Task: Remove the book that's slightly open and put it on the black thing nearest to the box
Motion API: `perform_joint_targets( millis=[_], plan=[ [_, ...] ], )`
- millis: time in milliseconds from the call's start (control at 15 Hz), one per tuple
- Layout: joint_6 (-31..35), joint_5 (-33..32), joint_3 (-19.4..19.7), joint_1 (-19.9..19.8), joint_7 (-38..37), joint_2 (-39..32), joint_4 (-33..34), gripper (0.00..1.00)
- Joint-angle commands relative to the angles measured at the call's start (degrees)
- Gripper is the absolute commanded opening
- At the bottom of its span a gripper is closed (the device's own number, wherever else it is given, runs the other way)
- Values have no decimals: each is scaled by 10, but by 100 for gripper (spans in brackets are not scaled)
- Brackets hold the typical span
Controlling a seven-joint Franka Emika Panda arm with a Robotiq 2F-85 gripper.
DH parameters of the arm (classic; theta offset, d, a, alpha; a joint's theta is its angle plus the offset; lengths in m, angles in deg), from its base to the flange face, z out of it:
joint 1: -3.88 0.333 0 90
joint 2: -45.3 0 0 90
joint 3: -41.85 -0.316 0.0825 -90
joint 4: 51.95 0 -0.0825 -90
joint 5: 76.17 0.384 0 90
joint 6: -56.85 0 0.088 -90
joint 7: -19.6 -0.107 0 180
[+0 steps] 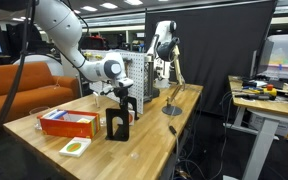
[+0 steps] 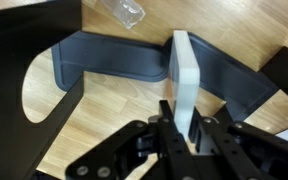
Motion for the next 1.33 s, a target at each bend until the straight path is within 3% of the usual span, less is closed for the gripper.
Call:
perform_joint_targets(
  millis=[0, 467, 1267],
  plan=[
    [10, 13, 1, -2, 18, 7, -8, 0],
    [25, -2, 13, 10, 11, 30, -28, 4],
    [45, -8, 16, 21, 5, 97, -148, 4]
  ],
)
